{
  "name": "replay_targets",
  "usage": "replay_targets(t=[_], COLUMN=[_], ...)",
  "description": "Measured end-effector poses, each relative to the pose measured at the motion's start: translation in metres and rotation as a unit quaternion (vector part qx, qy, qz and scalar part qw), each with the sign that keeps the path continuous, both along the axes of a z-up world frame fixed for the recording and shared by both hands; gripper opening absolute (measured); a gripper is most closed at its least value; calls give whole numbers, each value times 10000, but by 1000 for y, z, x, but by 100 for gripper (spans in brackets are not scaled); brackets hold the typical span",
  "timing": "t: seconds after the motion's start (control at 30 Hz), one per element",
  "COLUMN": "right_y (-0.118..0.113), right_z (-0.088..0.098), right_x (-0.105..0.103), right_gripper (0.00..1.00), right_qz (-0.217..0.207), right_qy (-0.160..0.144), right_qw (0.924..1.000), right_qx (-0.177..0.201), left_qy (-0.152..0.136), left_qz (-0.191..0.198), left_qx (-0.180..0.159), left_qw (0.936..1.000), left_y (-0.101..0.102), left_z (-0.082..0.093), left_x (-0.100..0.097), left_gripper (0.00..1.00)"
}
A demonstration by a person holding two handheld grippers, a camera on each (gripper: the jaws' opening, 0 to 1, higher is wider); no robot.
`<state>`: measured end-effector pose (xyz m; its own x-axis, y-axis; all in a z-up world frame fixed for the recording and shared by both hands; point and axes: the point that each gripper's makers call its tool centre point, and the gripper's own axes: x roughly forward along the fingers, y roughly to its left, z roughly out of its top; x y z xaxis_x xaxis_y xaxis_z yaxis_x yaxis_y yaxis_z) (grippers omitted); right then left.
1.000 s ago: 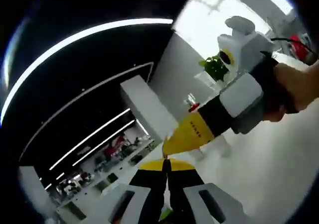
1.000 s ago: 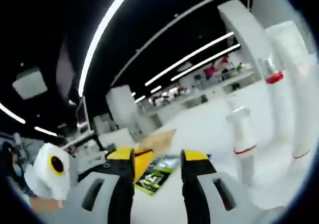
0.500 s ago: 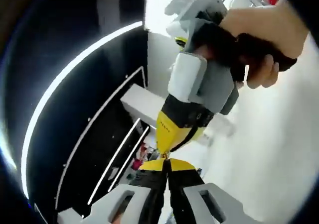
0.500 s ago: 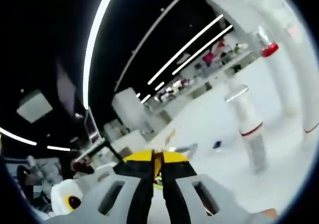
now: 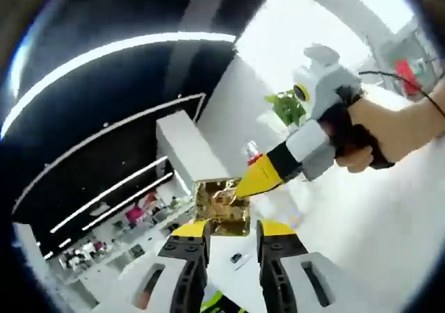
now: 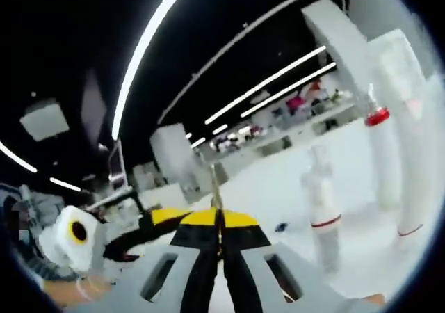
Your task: Arrange the skincare products in the storage area until every visible bottle or jar stands upright without overlapping.
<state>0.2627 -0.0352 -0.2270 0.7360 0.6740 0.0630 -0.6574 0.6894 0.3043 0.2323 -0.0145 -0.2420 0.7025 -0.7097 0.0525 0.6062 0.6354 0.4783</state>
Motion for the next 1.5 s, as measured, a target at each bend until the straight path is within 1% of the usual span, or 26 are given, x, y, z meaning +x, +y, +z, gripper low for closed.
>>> replay_targets(t=[0.03,0.1,0.13,0.17,0.23,0.27,0.3,0.33,0.37,0.4,0.43,0.5,0.53,0.57,0.63,0.77,0.8,0.83,0.93,1.03,1.17,1.27,1.3,1.4,1.47,1.5], right_y=[0,1,1,2,6,7,9,9,7,7,3,1,0,0,-1,-2,-2,-1,3,5,8,9,9,10,8,8], right_z=[6,10,10,11,7,6,6,6,7,9,10,11,12,17,19,4,1,1,-1,-5,-6,-7,-7,-5,-2,0], right_x=[-2,-6,-8,-10,-18,-21,-24,-28,-29,-32,-34,-39,-45,-57,-72,-86,-86,-86,-93,-97,-102,-105,-106,-107,-105,-106], right_gripper=[0,0,0,0,0,0,0,0,0,0,0,0,0,0,0,0,0,0,0,0,0,0,0,0,0,0], right_qz=[20,145,230,300,660,873,1066,1258,1304,1403,1420,1503,1664,1929,2327,2644,2649,2656,2834,2858,2953,2980,2986,2971,2939,2954], right_qy=[-227,-365,-356,-382,-97,24,56,162,192,121,148,103,-1,-54,-69,252,292,243,245,271,241,214,205,79,-40,-76], right_qw=[9997,9990,9987,9983,9973,9957,9939,9915,9909,9897,9891,9872,9841,9795,9705,9601,9592,9587,9532,9514,9484,9472,9469,9475,9490,9488], right_qx=[-85,-208,-266,-306,-322,-316,-284,-276,-258,-254,-355,-525,-621,-582,-620,-870,-946,-986,-1025,-1114,-1132,-1161,-1172,-1177,-1141,-1117], left_qy=[179,578,626,784,926,1157,1592,1796,1862,2116,2264,2333,2421,2560,2895,3108,3204,3349,3445,3615,3673,3663,3639,3688,3736,3715], left_qz=[-211,-298,-399,-529,-783,-898,-1087,-1222,-1271,-1478,-1471,-1614,-1768,-2009,-2630,-3262,-3485,-3548,-3488,-3490,-3472,-3407,-3372,-3369,-3495,-3489], left_qx=[-98,-319,-535,-512,-774,-854,-877,-921,-954,-891,-888,-879,-874,-1061,-1068,-1234,-1282,-1311,-1322,-1300,-1141,-1031,-1033,-1076,-1042,-1024], left_qw=[9996,9974,9958,9942,9896,9855,9773,9718,9696,9620,9588,9549,9500,9396,9141,8842,8714,8630,8615,8547,8553,8597,8621,8596,8529,8543], left_y=[1,11,14,17,28,30,32,33,33,33,35,33,30,27,24,21,21,23,29,32,29,28,28,29,28,27], left_z=[0,-2,2,0,7,5,-2,-4,-5,-11,-15,-17,-18,-14,-13,-3,-1,-1,-4,-7,-13,-18,-18,-18,-18,-18], left_x=[-4,-5,-6,-9,-14,-18,-25,-29,-30,-36,-35,-39,-46,-55,-73,-98,-107,-107,-101,-97,-99,-97,-95,-96,-101,-101], left_gripper=[30,33,33,33,33,32,33,33,32,33,32,27,26,26,25,24,24,24,18,14,13,2,2,1,1,1])
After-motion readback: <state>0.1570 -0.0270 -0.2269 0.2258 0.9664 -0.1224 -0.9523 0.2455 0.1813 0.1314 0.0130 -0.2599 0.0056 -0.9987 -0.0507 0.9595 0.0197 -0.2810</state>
